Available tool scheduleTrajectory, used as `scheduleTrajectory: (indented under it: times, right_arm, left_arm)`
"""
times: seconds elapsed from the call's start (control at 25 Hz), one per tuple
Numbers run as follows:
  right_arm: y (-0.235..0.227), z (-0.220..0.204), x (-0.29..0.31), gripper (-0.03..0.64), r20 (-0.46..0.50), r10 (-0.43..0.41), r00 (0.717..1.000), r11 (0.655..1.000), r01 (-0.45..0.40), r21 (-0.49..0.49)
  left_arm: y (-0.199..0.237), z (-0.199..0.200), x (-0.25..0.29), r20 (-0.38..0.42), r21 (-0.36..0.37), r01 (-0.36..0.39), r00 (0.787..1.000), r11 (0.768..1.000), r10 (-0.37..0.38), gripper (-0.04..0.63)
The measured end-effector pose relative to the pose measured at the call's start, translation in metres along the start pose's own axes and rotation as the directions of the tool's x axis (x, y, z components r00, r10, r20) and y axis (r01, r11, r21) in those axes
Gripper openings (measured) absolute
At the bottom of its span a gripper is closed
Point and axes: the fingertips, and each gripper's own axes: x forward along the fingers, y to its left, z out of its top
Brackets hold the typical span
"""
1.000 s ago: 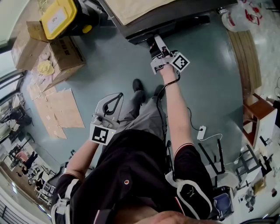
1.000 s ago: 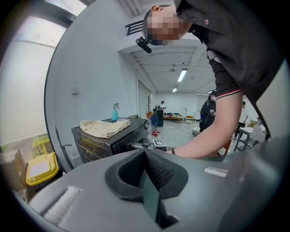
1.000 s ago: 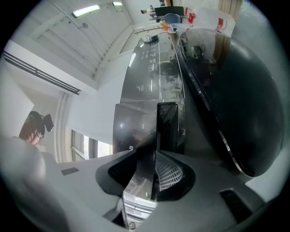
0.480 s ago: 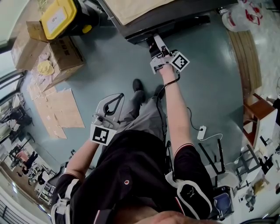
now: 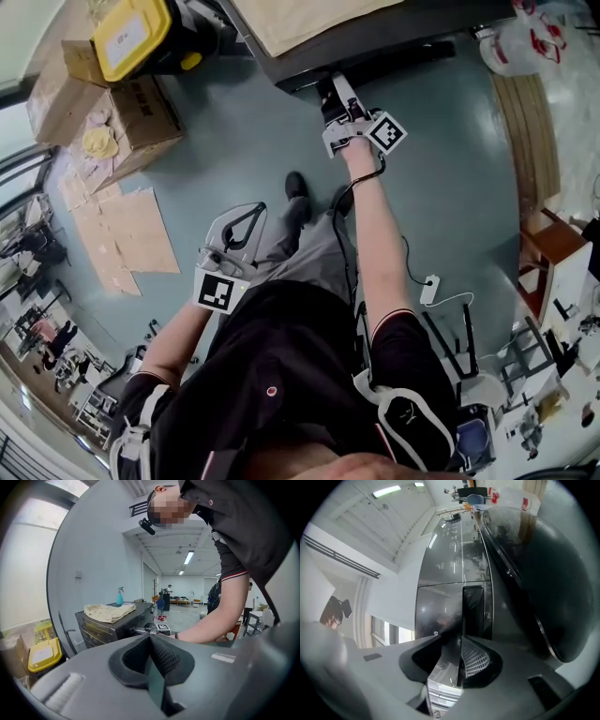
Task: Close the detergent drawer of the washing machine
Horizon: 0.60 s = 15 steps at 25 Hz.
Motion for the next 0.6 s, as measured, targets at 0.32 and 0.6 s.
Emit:
scheduleTrajectory:
  times: [0.32, 0.6]
  right_arm:
    - [-0.0002, 0.0003, 0.0009, 0.117, -0.031, -0.007, 0.999, 0.999, 0.006, -0.038]
    - [-0.0012, -0.0017, -0.0005, 0.115, -0.069, -0.038, 0.997, 0.997, 0.033, -0.073]
  left_arm:
    - [0.0036, -0.0004, 0.0028, -0.007, -0.009, -0.006, 1.0, 1.0, 0.006, 0.0]
    - [0.0079, 0.0003, -0.0002, -0.012, 0.011, -0.002, 1.0, 1.0, 0.002, 0.0]
